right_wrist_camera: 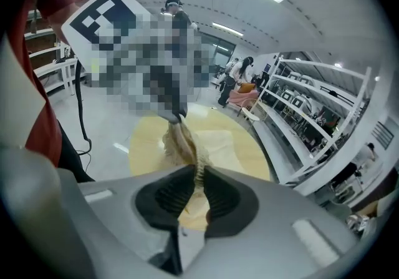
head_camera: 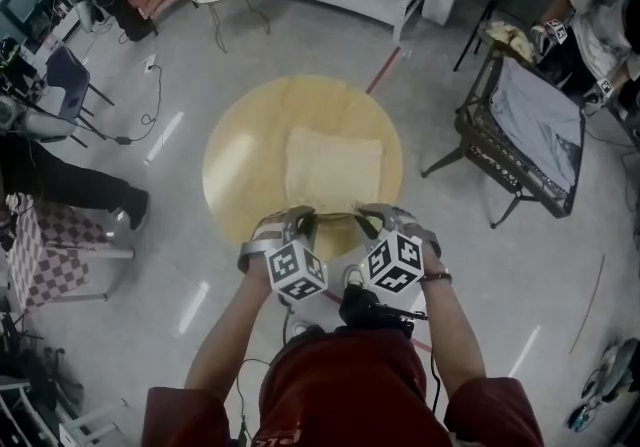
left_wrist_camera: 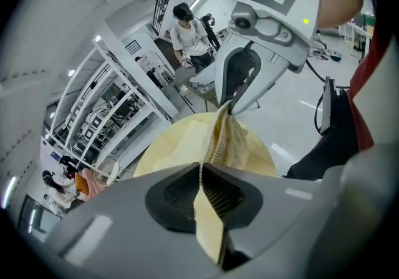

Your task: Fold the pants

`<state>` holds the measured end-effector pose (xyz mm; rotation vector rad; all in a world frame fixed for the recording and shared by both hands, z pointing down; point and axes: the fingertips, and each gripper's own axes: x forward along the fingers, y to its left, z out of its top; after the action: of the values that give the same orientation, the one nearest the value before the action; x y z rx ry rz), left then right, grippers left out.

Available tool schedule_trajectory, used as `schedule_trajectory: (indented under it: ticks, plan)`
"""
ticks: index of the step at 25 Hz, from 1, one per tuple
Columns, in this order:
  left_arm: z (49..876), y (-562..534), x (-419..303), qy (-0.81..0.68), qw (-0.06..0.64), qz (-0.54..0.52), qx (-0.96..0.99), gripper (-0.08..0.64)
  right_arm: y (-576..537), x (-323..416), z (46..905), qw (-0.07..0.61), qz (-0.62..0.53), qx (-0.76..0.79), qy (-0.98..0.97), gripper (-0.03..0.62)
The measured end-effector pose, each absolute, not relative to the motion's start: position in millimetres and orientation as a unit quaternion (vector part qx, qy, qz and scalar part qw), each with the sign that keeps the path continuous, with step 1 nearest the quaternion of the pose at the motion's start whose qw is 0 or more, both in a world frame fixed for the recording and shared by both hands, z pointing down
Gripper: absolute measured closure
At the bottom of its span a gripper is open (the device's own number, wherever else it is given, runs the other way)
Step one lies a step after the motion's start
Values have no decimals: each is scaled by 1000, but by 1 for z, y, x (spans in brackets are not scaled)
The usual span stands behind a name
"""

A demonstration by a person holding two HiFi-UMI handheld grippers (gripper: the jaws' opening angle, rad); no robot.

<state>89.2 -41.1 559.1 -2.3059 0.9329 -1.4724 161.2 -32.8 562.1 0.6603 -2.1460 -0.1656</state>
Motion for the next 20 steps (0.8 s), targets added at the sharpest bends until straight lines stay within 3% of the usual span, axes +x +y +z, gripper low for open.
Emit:
schedule_trajectory:
  ticks: [20]
  plan:
    - [566, -167, 95, 331, 108, -537, -768, 536, -154, 168, 567, 421, -61, 242, -872, 541]
